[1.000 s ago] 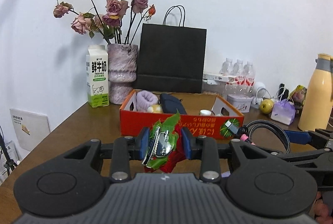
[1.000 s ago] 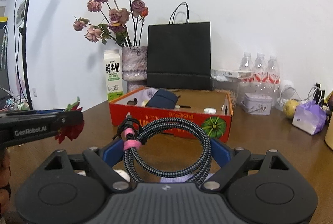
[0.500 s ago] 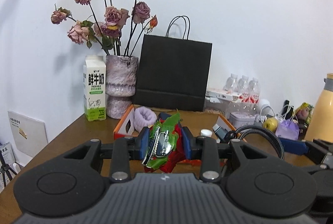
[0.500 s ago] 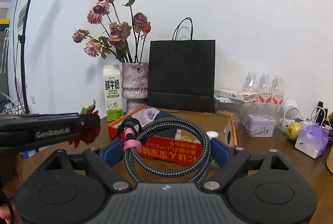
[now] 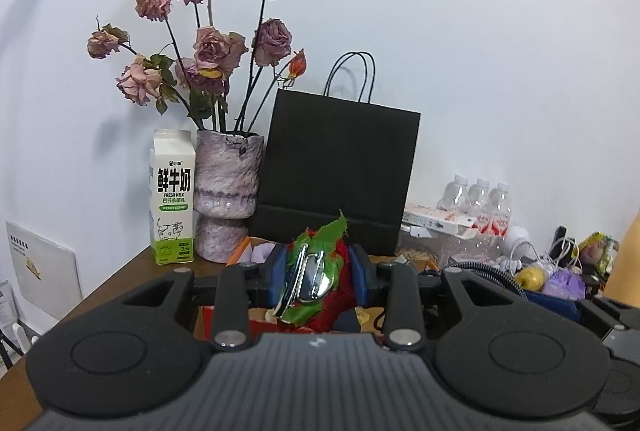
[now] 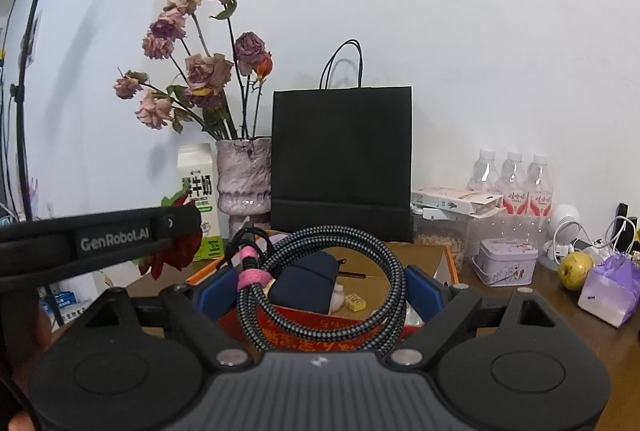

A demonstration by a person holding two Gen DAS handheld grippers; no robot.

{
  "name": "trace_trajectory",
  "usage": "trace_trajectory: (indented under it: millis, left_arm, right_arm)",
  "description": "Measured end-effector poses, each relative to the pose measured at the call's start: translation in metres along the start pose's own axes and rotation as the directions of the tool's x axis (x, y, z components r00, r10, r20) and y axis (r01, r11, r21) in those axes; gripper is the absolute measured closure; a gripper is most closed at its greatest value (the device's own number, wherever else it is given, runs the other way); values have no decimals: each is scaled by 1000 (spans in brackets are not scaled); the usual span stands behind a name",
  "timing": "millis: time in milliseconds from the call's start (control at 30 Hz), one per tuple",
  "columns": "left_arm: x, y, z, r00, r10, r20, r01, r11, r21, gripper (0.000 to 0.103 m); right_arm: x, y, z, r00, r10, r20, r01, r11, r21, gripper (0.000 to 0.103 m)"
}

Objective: Organize objects
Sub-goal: 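Carry the toy and braided cable over the red box with both grippers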

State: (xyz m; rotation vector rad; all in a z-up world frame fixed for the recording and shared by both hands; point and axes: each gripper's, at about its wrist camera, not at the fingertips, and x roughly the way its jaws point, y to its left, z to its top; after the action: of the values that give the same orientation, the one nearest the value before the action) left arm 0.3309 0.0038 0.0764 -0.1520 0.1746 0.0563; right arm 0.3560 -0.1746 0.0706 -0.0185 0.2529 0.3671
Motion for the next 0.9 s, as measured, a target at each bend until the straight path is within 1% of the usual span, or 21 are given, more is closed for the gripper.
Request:
trace_trajectory:
  millis: [300,567,900]
  left_arm:
    - [28,2,9,1000,-20,5,20,1000,-4,69]
    - [55,1,13,999,-38,-11,38,999,5,69]
    - [84,4,16,999,-32,-25,32,999,-2,69]
  right_arm:
    - [31,0,10,1000,-11,-9,11,1000,-2,14]
    - [58,-6,16,999,-28,-17,28,1000,8,14]
    - [85,-16,22,998,-55,-27,55,998,8,14]
